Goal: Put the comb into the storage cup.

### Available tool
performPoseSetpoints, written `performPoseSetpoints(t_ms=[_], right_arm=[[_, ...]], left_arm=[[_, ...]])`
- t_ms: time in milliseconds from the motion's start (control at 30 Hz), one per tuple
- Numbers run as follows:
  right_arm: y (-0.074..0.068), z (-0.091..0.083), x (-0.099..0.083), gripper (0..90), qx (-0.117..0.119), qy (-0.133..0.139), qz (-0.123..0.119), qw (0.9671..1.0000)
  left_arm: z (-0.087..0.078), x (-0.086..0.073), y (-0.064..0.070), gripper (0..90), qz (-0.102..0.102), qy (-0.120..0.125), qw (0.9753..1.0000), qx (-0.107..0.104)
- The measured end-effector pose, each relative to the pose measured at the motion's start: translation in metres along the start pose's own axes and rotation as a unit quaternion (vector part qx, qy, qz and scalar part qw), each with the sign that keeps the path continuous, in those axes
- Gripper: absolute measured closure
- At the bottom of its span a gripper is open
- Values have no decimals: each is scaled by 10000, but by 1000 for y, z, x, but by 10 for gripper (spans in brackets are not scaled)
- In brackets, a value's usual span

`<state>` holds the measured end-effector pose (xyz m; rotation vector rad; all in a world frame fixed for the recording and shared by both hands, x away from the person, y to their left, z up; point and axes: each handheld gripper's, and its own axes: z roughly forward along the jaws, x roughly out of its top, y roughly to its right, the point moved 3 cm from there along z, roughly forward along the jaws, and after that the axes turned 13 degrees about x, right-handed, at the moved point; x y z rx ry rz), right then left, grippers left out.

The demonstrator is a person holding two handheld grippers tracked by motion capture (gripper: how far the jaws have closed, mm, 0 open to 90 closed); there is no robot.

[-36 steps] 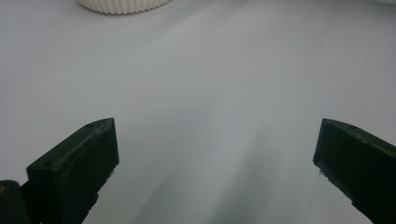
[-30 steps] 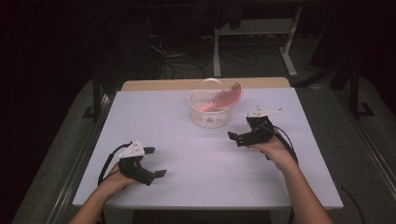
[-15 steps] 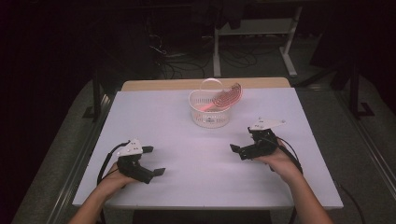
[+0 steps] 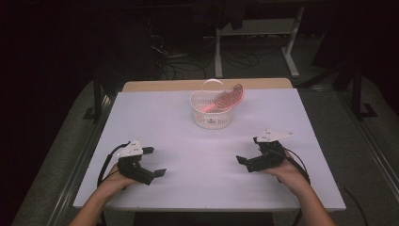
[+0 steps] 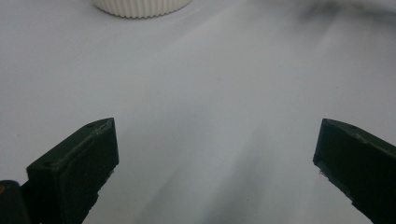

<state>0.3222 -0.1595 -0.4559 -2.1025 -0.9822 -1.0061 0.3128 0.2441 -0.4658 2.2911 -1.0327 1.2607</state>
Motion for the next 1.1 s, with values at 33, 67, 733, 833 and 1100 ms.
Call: performPoseSetpoints(t_ms=[33, 67, 733, 833, 1100], right_arm=[[0, -2, -2, 14, -7, 5, 3, 10000], [0, -3, -3, 14, -10, 29, 15, 10000], [-4, -21, -36, 14, -73, 41, 64, 9999], [-3, -21, -38, 14, -67, -10, 90, 9999], [-3, -20, -38, 14, -87, -72, 69, 9999]], left_arm=[[0, 0, 0, 0, -3, 3, 10000, 0], [0, 0, 0, 0, -4, 2, 10000, 0], [-1, 0, -1, 0, -36, 10, 10000, 17], [-1, 0, -1, 0, -39, 6, 10000, 18], [0, -1, -3, 0, -43, -24, 10000, 37]])
